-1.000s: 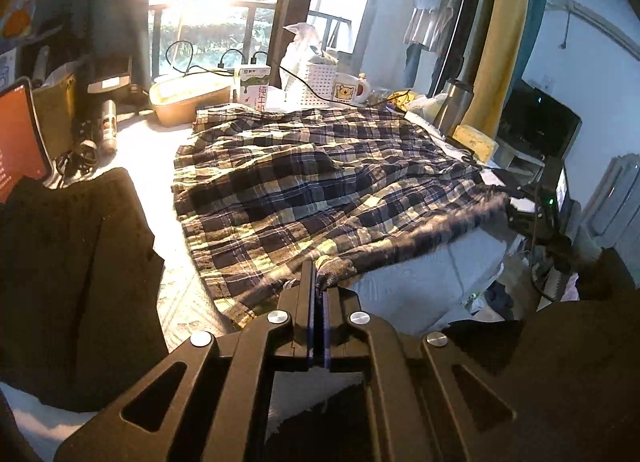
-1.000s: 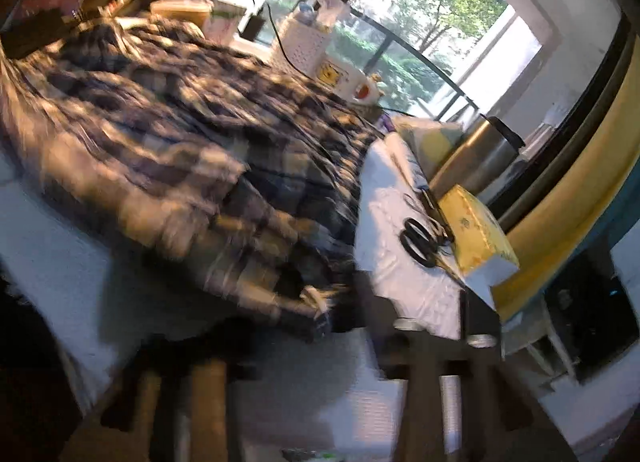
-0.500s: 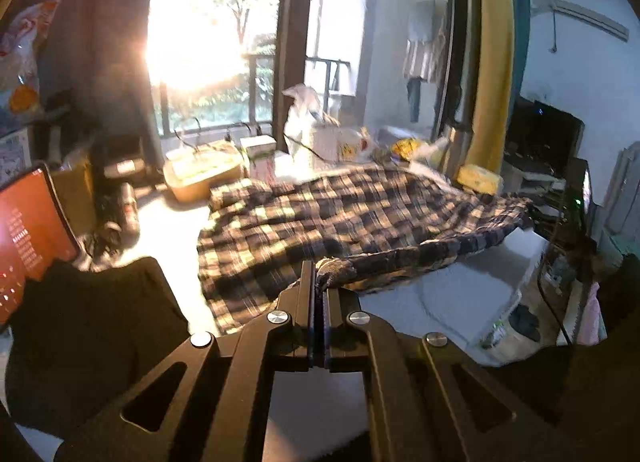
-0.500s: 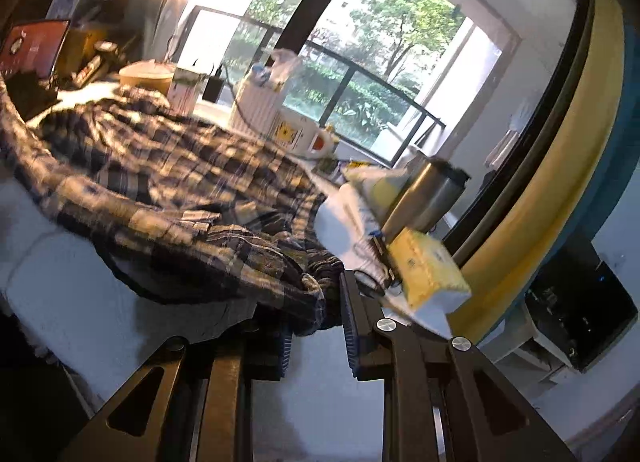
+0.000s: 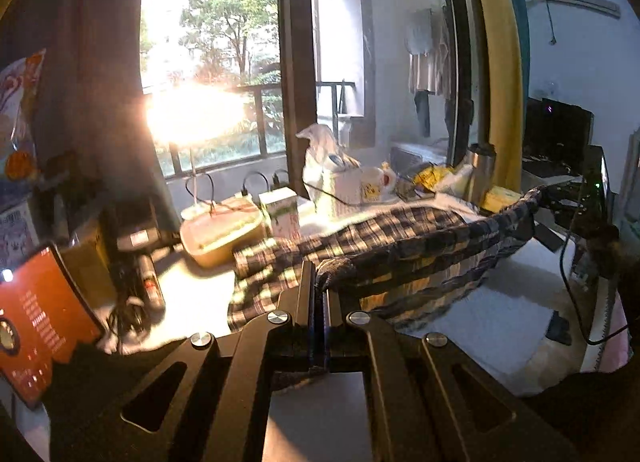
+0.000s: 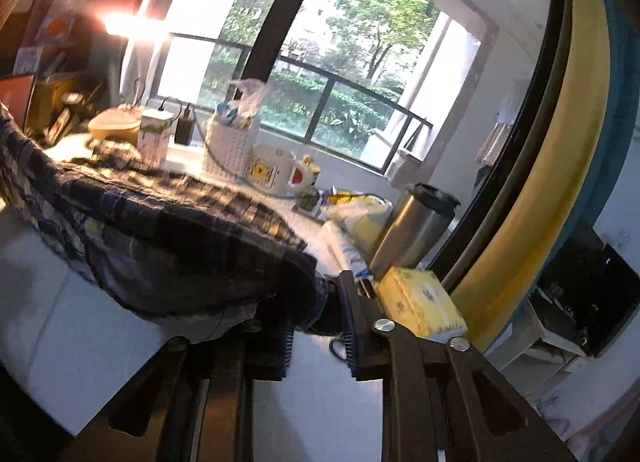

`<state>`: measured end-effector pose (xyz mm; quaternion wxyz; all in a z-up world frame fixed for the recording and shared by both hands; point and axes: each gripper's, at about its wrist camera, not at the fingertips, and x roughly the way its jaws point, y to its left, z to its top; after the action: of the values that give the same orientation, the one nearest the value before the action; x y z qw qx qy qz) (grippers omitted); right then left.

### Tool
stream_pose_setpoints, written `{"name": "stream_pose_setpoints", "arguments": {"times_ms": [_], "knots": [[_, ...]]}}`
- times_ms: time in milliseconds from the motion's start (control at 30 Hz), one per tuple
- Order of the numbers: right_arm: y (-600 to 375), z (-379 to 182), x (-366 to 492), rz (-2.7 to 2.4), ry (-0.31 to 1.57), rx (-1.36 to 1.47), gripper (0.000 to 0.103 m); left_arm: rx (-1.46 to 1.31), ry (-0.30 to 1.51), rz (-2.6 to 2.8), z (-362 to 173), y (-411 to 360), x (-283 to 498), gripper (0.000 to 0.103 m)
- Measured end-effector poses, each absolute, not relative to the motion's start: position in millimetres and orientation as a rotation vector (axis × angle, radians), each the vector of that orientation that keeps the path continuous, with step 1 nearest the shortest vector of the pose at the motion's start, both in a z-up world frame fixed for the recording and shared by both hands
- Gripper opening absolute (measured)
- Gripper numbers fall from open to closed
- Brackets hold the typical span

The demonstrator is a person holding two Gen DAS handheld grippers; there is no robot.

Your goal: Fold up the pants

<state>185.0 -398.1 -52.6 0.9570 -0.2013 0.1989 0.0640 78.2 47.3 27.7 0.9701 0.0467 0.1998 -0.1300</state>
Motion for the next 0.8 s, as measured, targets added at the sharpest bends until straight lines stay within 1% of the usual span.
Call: {"name": "stream_pose_setpoints", "arguments": {"times_ms": [267, 467, 800], "knots": [[-392, -29, 221, 0.141, 0.371, -0.384, 0.016, 0.11, 0.363, -0.239, 45, 53, 115, 0.001], [-390, -22, 259, 0.159, 0.366, -0.33, 0.015, 0.101, 0.373, -0.204, 45, 57, 157, 0.001], [-381, -29, 319, 0.165, 0.398, -0.279, 0.015, 0.139, 0.43, -0.184, 36, 61, 221, 0.001]]}}
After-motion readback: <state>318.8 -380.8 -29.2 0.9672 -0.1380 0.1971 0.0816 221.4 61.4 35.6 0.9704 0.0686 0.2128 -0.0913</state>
